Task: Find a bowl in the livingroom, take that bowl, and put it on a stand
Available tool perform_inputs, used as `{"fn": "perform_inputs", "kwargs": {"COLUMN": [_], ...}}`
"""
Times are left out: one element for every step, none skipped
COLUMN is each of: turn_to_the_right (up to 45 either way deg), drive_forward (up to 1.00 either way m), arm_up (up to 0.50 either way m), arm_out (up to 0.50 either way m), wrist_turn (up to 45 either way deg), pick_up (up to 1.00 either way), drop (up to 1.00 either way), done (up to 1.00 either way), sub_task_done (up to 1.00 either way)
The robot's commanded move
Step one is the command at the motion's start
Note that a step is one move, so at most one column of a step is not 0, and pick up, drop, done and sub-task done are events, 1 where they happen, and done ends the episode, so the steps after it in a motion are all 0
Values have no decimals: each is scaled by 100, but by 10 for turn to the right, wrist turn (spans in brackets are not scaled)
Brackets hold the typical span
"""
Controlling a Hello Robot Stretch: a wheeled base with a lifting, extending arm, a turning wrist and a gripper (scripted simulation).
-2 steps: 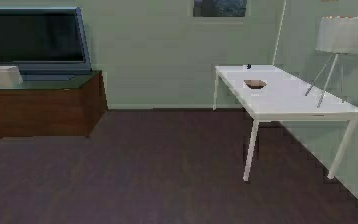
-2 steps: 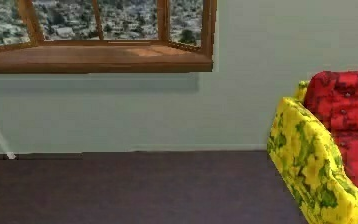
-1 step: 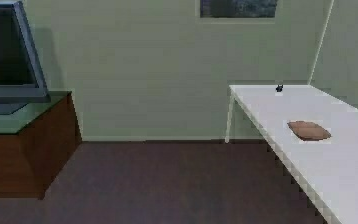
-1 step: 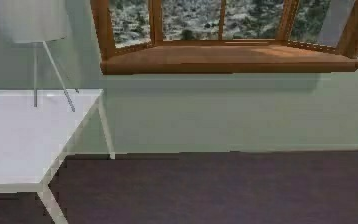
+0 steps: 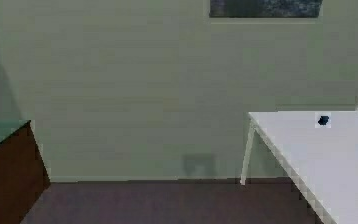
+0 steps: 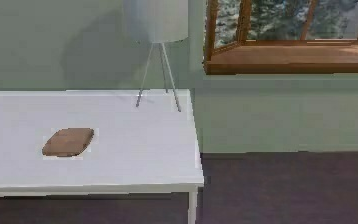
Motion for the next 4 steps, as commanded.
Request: {"fn": "perform_inputs", "kwargs": {"turn_to_the_right": [-270,0,0,0], "drive_forward": [0,0,0,0], "arm_up": [0,50,38,0], "arm_out": [0,0,0,50], "wrist_turn": [0,0,0,0], "pick_up": [0,0,0,0], "drop": [0,0,0,0], "done": [0,0,0,0], "sub_task_done": [0,0,0,0]}}
